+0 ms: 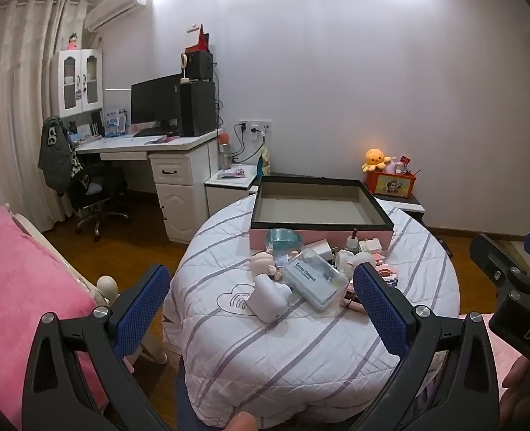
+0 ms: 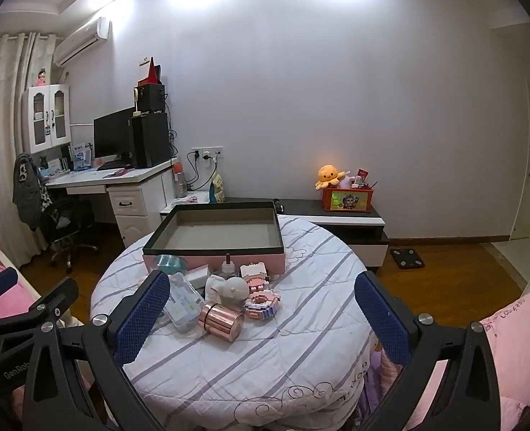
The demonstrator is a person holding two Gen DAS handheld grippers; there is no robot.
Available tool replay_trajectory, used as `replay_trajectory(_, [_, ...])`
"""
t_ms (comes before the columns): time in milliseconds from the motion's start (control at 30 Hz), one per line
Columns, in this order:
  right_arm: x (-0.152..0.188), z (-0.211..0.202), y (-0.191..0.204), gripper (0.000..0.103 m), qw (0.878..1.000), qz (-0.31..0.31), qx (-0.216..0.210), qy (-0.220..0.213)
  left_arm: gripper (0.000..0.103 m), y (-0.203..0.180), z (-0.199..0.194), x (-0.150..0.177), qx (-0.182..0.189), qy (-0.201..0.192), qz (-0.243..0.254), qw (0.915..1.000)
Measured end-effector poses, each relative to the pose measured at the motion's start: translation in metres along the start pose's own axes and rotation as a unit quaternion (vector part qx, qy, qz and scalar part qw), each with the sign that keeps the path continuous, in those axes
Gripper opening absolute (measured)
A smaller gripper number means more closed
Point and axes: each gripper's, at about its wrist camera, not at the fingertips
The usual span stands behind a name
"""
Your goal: Organize rigid objects
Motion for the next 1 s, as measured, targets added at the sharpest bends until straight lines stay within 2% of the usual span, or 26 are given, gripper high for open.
replay_trajectory(1000, [0.0002,-0.0024,0.0030,0.103,1.000,-0.006,0.002,-0.009,0.103,-0.0010,-0.0025,-0.0027,-0.002,-0.012,-0.003,0.9999])
Point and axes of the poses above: each gripper's, at about its wrist camera, not at the fingertips, and z roughly the way its jaws point, y to its left, x to its underside, and after that the axes turned 3 degrees about -x, right-handed
